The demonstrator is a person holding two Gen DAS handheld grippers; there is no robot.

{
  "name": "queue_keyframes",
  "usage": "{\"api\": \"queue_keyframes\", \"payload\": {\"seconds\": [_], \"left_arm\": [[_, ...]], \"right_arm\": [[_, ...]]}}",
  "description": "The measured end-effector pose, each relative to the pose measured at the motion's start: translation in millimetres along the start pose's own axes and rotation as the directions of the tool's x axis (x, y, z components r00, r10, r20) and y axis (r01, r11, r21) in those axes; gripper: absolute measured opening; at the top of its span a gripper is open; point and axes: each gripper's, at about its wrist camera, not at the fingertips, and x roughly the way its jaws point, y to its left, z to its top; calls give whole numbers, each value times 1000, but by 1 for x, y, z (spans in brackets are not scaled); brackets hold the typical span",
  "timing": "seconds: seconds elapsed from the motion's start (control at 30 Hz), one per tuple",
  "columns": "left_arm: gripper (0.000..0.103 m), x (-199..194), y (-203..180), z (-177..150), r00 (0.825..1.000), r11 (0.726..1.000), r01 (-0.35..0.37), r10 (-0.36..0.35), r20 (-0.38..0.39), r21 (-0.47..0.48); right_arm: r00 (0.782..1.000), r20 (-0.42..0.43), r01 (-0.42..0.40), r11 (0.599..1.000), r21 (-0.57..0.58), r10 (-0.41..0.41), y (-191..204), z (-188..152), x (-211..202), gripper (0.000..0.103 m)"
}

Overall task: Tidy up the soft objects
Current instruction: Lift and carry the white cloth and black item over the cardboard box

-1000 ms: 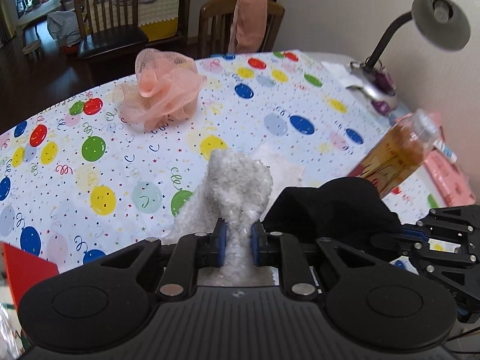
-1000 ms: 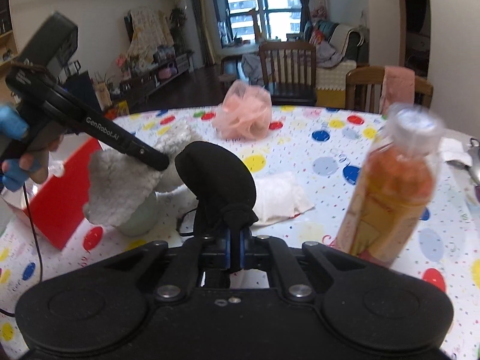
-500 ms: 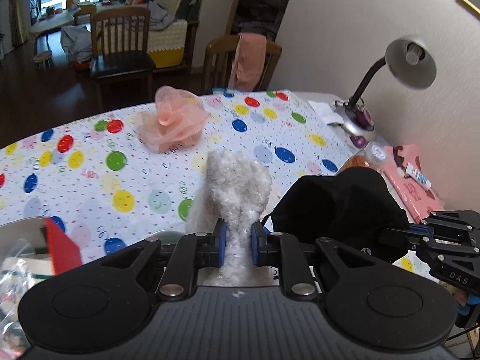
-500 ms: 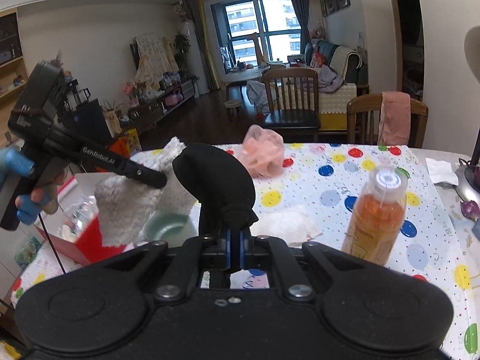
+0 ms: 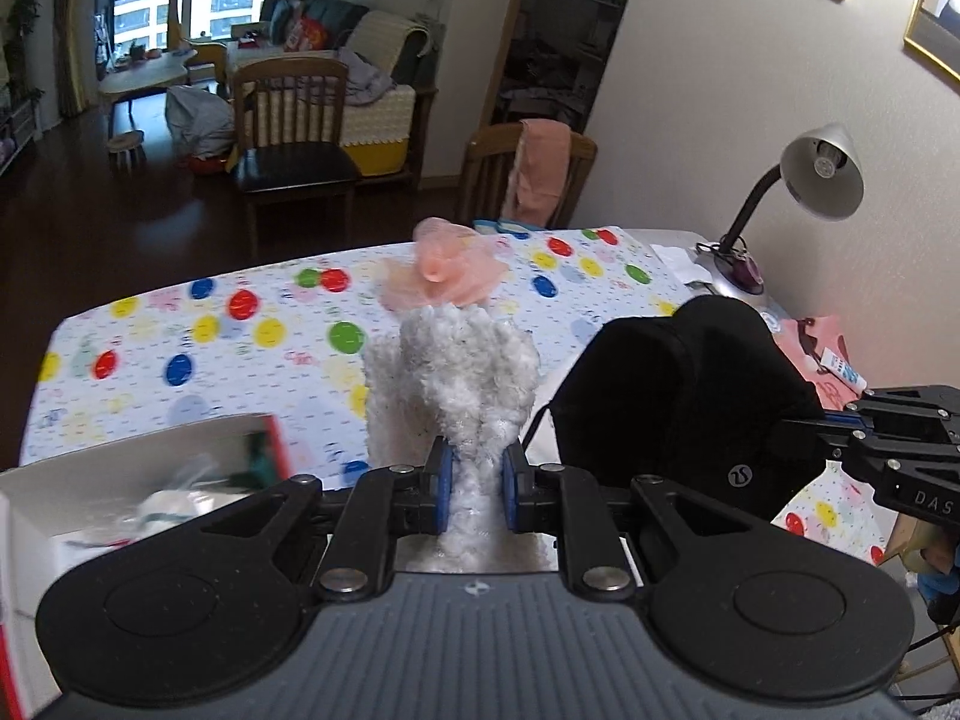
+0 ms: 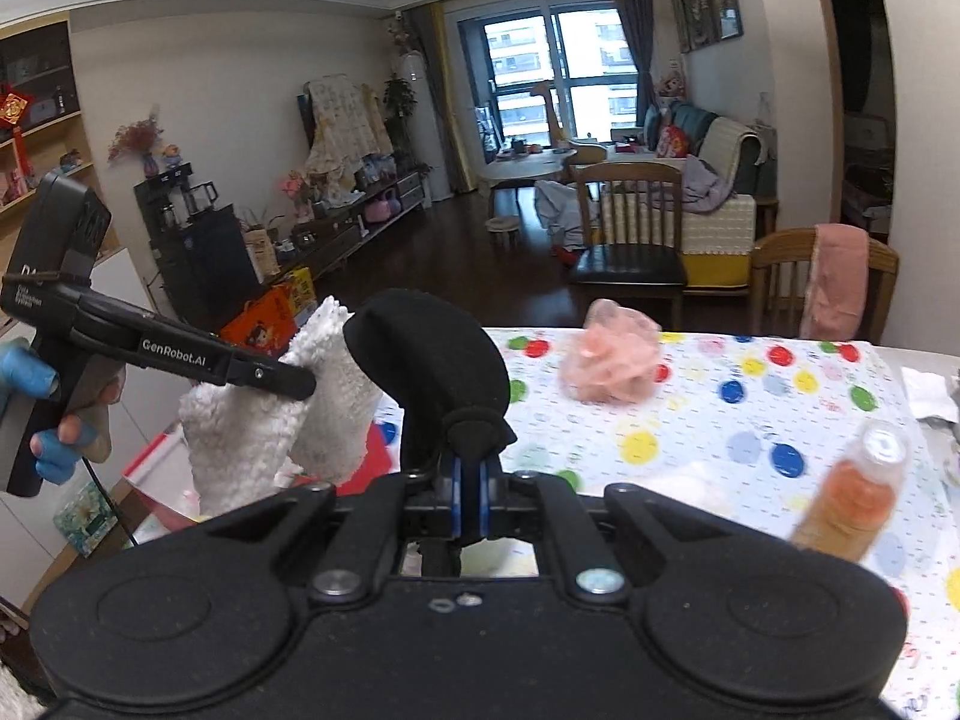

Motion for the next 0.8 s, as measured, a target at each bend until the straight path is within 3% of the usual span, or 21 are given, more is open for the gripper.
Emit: {"api": "queue_keyframes", "payload": {"seconds": [0.43, 0.8], "left_arm": [[16, -65, 97, -28, 997, 996, -74, 75, 29, -48], [16, -91, 163, -48, 986, 984, -169, 169, 2, -63]], "right_arm": [[997, -12, -73, 996, -43, 72, 103, 22, 55, 4], [990, -77, -117, 993, -32, 114, 157, 24, 103, 4]]}}
